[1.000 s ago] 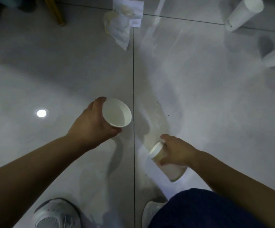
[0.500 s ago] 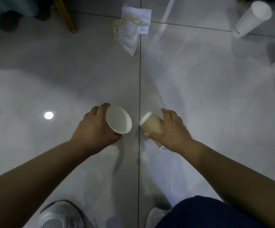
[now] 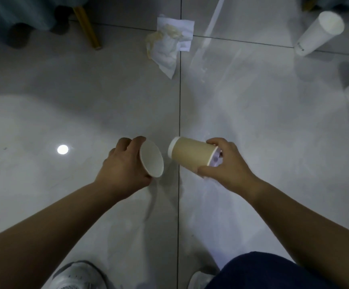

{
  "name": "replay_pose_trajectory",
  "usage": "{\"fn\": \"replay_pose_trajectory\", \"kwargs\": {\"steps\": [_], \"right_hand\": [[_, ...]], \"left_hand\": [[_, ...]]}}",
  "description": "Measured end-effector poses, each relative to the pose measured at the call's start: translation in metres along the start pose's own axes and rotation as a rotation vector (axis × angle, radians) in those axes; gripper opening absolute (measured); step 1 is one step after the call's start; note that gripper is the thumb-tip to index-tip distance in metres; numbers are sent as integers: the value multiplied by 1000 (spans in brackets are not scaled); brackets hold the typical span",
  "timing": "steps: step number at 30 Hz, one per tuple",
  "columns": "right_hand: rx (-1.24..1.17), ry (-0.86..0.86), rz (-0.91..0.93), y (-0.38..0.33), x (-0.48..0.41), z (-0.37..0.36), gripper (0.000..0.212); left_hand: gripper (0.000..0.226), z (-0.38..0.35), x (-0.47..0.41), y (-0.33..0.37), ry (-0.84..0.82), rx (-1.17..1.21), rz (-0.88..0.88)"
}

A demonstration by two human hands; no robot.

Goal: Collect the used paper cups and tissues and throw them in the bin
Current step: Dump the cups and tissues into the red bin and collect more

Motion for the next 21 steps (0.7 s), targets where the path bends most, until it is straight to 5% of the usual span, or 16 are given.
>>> {"fn": "replay_pose_trajectory", "kwargs": {"steps": [11, 18, 21], "right_hand": [[72, -190, 178, -75, 7, 15, 102], [-194, -273, 225, -117, 19, 35, 90], [-333, -209, 237, -126, 29, 63, 54]], "left_hand": [[85, 33, -15, 17, 66, 98, -127], [76, 86, -35, 45, 80, 126, -215], [80, 113, -42, 58, 131, 103, -203]]}}
Point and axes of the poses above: each hand's wrist, its own x-axis away from the middle knuckle, its own z-axis out of the back of the hand, y = z × x, the point moved 3 cm from there along -x, towards the middle knuckle, and after that the axes turned 15 degrees about -z, right-handed, at the moved point
